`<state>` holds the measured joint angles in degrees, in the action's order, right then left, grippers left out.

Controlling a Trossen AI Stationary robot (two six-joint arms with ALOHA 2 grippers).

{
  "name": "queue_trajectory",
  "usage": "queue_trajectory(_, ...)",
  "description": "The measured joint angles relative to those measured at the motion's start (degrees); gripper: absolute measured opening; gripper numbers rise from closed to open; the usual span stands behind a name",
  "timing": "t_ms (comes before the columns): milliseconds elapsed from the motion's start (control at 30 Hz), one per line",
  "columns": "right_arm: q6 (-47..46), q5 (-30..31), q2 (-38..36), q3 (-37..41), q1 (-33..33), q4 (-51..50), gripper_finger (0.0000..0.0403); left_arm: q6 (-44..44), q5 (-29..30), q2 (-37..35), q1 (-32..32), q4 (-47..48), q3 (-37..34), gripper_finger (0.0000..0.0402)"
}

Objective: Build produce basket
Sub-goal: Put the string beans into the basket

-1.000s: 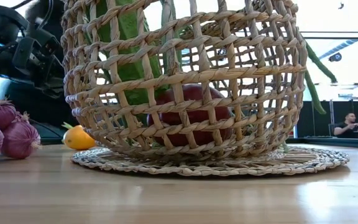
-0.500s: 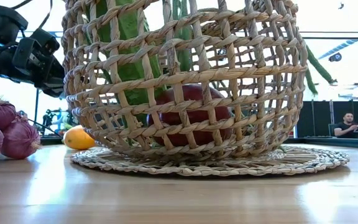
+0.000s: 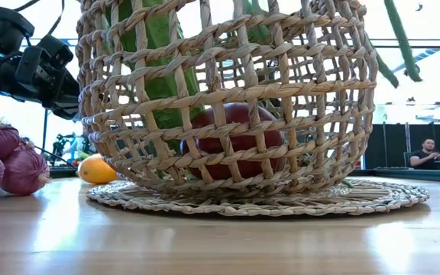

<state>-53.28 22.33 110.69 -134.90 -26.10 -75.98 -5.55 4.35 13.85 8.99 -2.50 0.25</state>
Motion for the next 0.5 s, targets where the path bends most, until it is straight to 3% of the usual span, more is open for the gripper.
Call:
queue_trajectory(233,1.6,-24.9,1.9,0.1,4.3,-2.6,0.025,0.0,0.0,0.0,0.0,0.0,0.0,0.0)
queue_trajectory(333,4.9,-29.4,1.8,0.1,5.5,-2.6,0.0244,0.0,0.0,0.0,0.0,0.0,0.0,0.0)
queue_trajectory(500,12.8,-31.3,0.8,0.1,5.5,2.1,0.0237,0.0,0.0,0.0,0.0,0.0,0.0,0.0)
